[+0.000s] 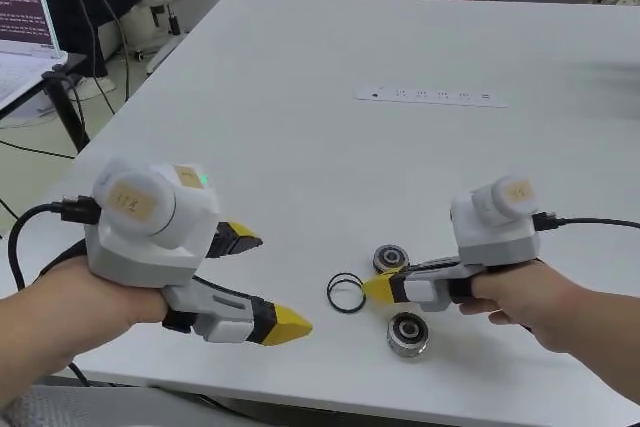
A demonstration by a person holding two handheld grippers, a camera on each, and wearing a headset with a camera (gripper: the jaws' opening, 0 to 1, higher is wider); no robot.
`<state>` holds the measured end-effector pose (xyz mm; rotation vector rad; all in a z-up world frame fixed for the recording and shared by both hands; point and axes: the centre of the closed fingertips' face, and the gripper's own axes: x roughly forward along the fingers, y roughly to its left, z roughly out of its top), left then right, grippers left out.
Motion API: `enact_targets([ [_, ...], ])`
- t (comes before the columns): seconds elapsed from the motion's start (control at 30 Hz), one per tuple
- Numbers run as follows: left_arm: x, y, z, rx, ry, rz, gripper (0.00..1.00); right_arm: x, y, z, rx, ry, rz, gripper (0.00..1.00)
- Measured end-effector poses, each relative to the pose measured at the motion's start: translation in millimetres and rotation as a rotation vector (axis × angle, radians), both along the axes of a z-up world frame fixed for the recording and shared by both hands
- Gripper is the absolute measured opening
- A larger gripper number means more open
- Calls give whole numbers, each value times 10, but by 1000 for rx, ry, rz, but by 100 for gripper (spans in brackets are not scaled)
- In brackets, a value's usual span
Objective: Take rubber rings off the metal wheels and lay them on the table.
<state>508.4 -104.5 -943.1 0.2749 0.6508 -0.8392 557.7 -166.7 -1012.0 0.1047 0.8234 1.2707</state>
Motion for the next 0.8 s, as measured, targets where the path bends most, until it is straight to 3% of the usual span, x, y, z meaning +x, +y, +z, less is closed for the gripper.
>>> enact_targets([
  [0.57, -17, -33, -29, 7, 17, -16, 70, -29, -46, -37, -29, -35, 24, 14],
  [0.8, 25, -53, -23, 12, 19, -23, 70, -31, -82, 73, -5, -43, 19, 16],
])
